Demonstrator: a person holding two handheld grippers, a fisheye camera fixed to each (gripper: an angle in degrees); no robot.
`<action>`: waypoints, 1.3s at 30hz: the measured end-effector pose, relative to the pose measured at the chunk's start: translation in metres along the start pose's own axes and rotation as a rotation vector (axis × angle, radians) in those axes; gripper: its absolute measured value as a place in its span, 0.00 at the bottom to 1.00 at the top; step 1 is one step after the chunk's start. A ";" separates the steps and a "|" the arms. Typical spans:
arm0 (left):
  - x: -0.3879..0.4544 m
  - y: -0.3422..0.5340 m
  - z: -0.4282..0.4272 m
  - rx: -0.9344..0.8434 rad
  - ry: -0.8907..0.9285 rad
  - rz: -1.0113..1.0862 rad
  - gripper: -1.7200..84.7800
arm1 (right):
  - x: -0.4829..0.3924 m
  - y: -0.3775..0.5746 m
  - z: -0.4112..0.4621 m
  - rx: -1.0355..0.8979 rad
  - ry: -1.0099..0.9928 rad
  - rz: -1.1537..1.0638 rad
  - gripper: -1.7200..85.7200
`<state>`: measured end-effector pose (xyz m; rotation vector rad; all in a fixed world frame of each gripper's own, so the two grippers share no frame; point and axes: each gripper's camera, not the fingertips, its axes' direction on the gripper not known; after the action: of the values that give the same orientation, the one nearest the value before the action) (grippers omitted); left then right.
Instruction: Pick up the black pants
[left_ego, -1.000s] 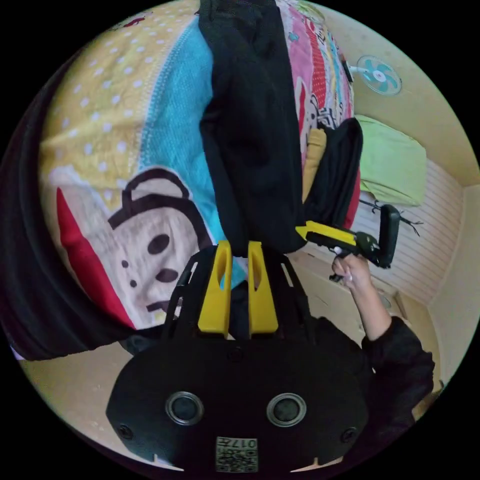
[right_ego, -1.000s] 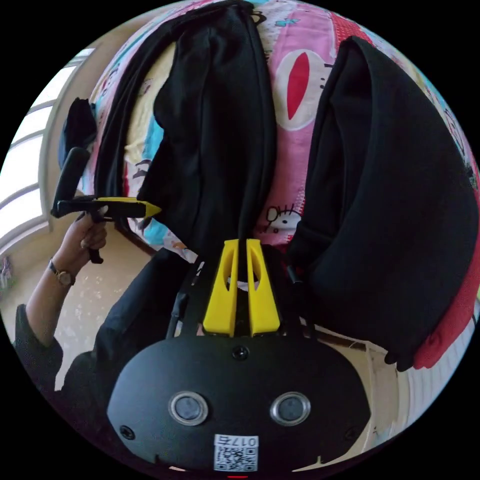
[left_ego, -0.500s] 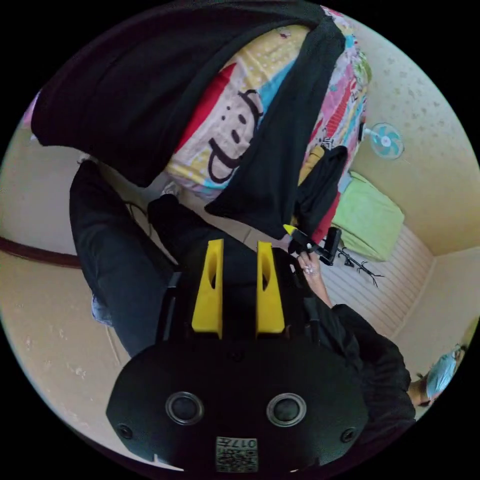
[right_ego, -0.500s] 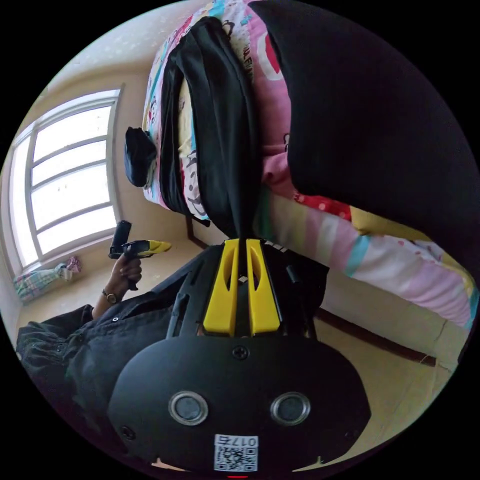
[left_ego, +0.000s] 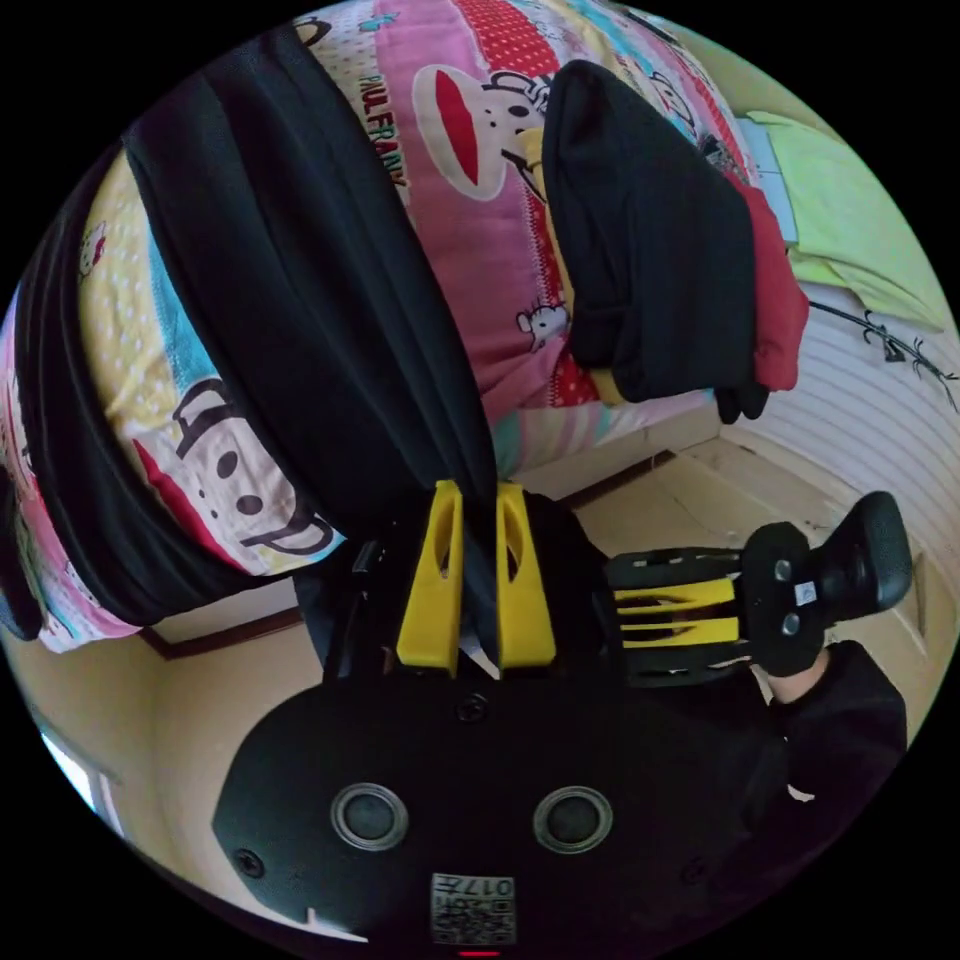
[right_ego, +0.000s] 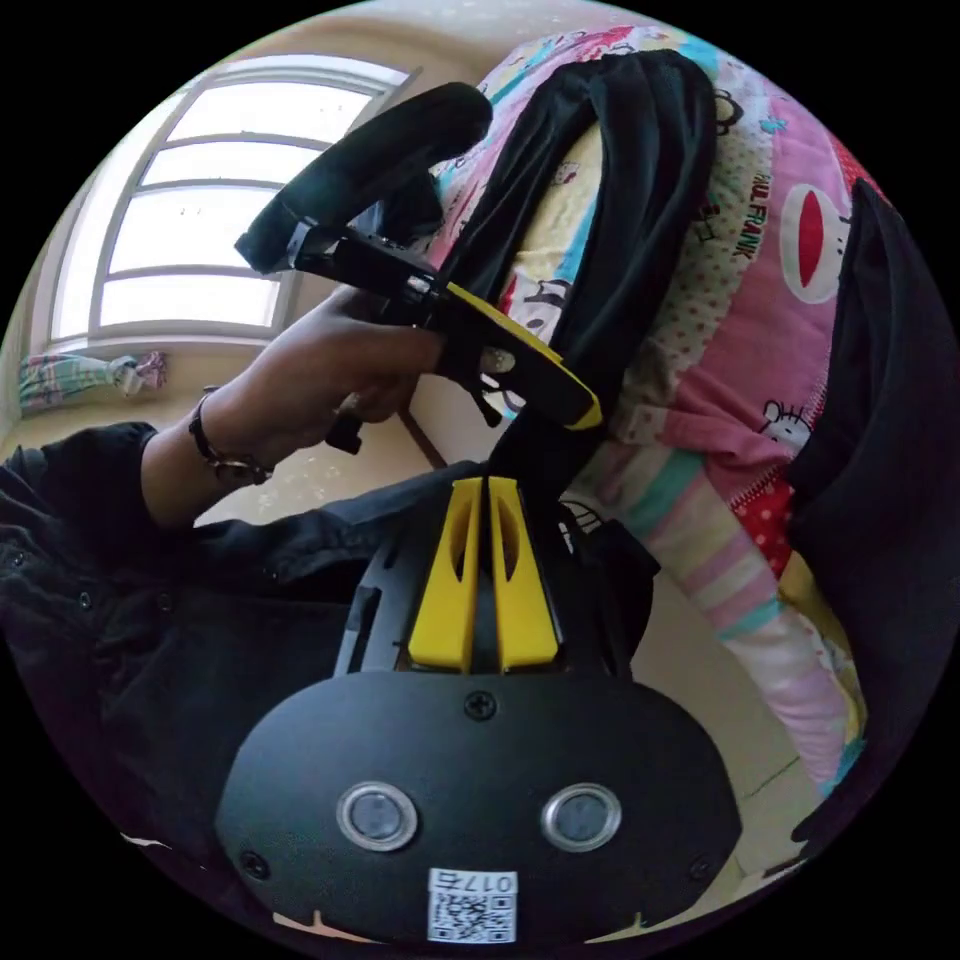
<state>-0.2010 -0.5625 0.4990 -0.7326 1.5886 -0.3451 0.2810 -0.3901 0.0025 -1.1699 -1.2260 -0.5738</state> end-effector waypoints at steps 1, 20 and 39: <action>-0.006 0.005 0.002 0.019 0.035 -0.005 0.07 | 0.003 0.001 -0.002 -0.076 0.014 -0.035 0.04; -0.163 0.141 -0.071 0.316 0.793 -0.018 0.05 | 0.252 -0.396 -0.141 0.613 -0.080 0.528 0.17; -0.401 0.275 -0.086 0.357 1.198 -0.227 0.05 | 0.190 -0.644 0.045 0.569 -0.156 0.283 0.04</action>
<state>-0.3513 -0.1191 0.6561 -0.4067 2.4366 -1.3815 -0.2328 -0.5342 0.4128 -0.8849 -1.2179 0.0846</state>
